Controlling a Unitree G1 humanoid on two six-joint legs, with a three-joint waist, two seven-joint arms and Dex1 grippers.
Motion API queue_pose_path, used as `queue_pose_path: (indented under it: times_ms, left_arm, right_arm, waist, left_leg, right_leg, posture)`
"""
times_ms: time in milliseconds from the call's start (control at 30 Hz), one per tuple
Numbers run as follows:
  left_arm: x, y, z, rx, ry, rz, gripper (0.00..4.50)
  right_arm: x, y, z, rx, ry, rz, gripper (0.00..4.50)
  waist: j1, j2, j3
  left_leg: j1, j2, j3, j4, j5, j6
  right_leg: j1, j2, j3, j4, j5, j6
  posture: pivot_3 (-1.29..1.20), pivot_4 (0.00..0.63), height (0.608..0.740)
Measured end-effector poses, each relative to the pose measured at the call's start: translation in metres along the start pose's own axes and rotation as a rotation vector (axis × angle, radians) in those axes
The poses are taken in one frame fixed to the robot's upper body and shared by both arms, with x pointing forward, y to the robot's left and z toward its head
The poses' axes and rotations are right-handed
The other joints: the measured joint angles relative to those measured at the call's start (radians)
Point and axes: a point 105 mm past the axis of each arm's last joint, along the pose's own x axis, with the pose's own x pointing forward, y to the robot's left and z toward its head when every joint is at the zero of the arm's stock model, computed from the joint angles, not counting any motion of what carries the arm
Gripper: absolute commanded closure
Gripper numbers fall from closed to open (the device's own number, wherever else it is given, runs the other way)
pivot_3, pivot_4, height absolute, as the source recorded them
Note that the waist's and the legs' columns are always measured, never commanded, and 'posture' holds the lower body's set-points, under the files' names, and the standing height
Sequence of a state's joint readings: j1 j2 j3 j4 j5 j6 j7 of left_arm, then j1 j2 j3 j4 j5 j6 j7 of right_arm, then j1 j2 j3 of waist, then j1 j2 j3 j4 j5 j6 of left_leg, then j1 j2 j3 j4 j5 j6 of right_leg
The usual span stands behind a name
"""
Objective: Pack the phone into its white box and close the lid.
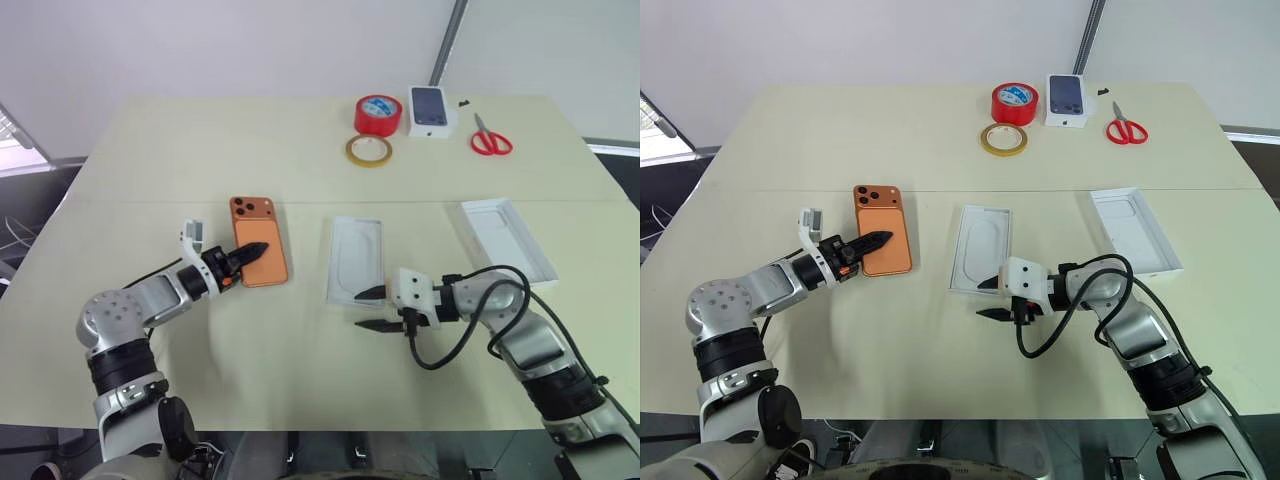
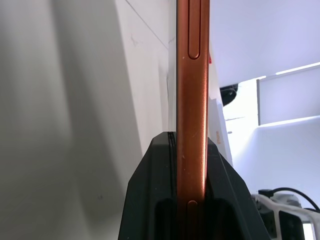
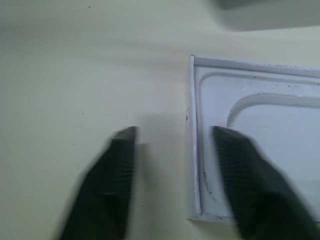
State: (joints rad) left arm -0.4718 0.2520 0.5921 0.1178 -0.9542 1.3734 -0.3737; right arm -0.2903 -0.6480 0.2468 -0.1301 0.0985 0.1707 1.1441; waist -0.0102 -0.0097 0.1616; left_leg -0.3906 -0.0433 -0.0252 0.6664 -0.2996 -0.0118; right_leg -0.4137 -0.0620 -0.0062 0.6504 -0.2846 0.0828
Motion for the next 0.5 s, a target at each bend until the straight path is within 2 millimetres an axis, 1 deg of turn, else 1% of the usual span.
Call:
queue_pose_path:
  times_ms: [33, 300, 333, 500]
  left_arm:
    - [0.0009, -0.0001, -0.0003, 0.003, 0.002, 0.000, 4.50]
    - [0.0024, -0.0026, -0.0011, 0.015, 0.013, -0.013, 4.50]
    - [0.0020, -0.0026, -0.0009, 0.016, 0.013, -0.013, 4.50]
    - [0.0016, -0.0022, -0.0015, 0.013, 0.013, -0.011, 4.50]
  right_arm:
    - [0.0000, -0.0012, 0.0002, -0.009, 0.000, -0.013, 4.07]
    - [-0.0002, -0.0083, -0.0008, -0.038, 0.008, -0.083, 4.07]
    - [0.0000, -0.0080, -0.0009, -0.037, 0.008, -0.081, 4.30]
    - [0.0002, -0.0063, -0.0014, -0.033, 0.009, -0.068, 4.30]
  waist:
    - [0.001, 0.000, 0.000]
    - [0.001, 0.000, 0.000]
    - [0.001, 0.000, 0.000]
    - [0.001, -0.001, 0.000]
  left_leg:
    - [0.000, 0.000, 0.000, 0.000, 0.000, 0.000]
    - [0.000, 0.000, 0.000, 0.000, 0.000, 0.000]
    - [0.000, 0.000, 0.000, 0.000, 0.000, 0.000]
    - [0.000, 0.000, 0.000, 0.001, 0.000, 0.000]
  right_leg:
    - [0.000, 0.000, 0.000, 0.000, 0.000, 0.000]
    - [0.000, 0.000, 0.000, 0.000, 0.000, 0.000]
    - [0.000, 0.000, 0.000, 0.000, 0.000, 0.000]
    - [0.000, 0.000, 0.000, 0.000, 0.000, 0.000]
  posture:
    - [0.00, 0.150, 0.740]
    - [0.00, 0.150, 0.740]
    - [0.00, 0.150, 0.740]
    - [0.00, 0.150, 0.740]
